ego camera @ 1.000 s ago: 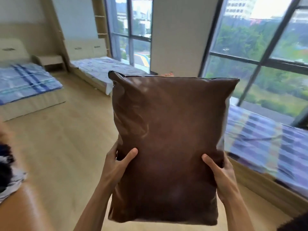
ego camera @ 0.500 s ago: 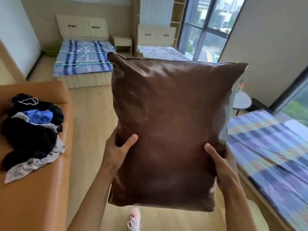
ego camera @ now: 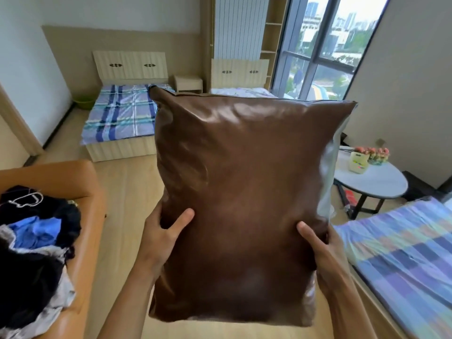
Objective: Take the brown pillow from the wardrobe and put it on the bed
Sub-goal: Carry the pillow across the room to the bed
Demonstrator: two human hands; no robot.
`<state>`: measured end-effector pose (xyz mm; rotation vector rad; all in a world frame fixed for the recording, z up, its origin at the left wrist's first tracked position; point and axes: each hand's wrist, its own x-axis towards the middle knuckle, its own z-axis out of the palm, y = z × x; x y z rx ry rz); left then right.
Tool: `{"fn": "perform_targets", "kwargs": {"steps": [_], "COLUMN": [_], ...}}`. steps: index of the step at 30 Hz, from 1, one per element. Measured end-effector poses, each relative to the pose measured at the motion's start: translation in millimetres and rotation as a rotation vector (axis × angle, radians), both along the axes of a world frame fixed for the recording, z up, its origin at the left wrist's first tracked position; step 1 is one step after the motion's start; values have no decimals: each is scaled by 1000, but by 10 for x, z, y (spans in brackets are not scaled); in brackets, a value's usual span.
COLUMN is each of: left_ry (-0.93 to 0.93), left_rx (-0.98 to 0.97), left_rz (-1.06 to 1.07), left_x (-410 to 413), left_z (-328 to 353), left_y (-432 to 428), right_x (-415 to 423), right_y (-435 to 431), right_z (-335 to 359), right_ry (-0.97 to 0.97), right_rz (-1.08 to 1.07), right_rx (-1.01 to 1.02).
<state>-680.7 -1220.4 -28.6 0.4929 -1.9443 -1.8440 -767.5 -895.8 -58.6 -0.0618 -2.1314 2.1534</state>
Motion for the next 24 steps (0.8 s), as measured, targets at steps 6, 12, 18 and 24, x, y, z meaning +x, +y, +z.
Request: {"fn": "perform_targets", "kwargs": {"steps": [6, 12, 18, 24], "left_ry": [34, 66, 73, 67], "left_rx": [-36, -36, -1, 14], "left_rz": [31, 70, 134, 116], "left_x": [-1393, -2696, -3817, -5240], "left_z": [37, 167, 114, -61], "left_y": [-167, -310, -679, -1241], "right_x": [-1504, -3056, -4335, -5590], "right_y": [-277, -465, -869, -1423], "right_z": [-103, 64, 117, -46], "right_ry": [26, 51, 31, -9], "right_rz": [98, 163, 218, 212], "right_rx": [-42, -82, -72, -79]}}
